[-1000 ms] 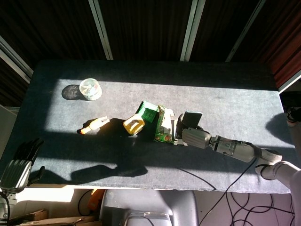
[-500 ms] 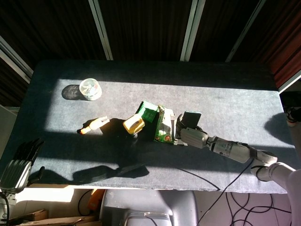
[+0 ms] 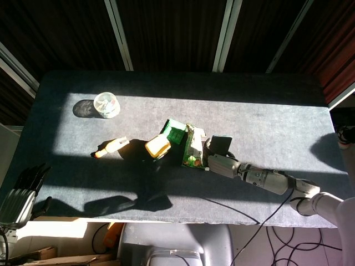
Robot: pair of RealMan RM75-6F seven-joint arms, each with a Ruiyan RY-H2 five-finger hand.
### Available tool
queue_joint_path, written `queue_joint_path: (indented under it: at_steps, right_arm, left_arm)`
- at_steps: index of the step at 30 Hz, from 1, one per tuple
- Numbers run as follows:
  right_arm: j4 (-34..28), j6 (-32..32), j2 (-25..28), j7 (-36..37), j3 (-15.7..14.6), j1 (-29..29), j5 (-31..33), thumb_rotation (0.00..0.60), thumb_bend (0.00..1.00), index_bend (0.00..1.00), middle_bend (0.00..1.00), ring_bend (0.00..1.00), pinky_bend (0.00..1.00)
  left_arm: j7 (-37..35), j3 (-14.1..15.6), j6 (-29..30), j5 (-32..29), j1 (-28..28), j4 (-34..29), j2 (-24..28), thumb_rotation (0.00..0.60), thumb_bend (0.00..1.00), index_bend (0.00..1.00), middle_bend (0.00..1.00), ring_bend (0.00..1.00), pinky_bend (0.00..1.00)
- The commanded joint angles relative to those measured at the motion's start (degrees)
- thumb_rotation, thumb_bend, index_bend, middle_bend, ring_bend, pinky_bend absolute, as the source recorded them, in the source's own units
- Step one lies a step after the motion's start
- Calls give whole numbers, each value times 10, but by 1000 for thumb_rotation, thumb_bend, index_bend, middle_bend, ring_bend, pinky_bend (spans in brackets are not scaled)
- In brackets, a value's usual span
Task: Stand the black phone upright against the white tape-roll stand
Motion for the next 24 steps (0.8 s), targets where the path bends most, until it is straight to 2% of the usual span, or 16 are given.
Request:
queue_joint_path:
  at_steps: [1,19,21,24]
  right_arm:
    - [-7,-5,2,-6,1,1,2,600,361,971,697,664,459]
    - [-12,-25,-14,-18,3,1,12,600,360,971,697,664,459]
    - [-10,-26,-15,-17,1,1,11,600,360,961,697,664,459]
    - [-8,-26,-17,-21,2,-1,13,600,361,881,697,664,456]
  left_arm:
    - [-2,0,1,1,1,0,1,600,407,0,0,19,49]
    - [-10,2,6,7,2,2,3,600,407,0,0,19,49]
    - [-10,2,3,5,1,2,2,600,407,0,0,19,48]
    - [-10,2,0,4,0,2,2,600,407,0,0,19,49]
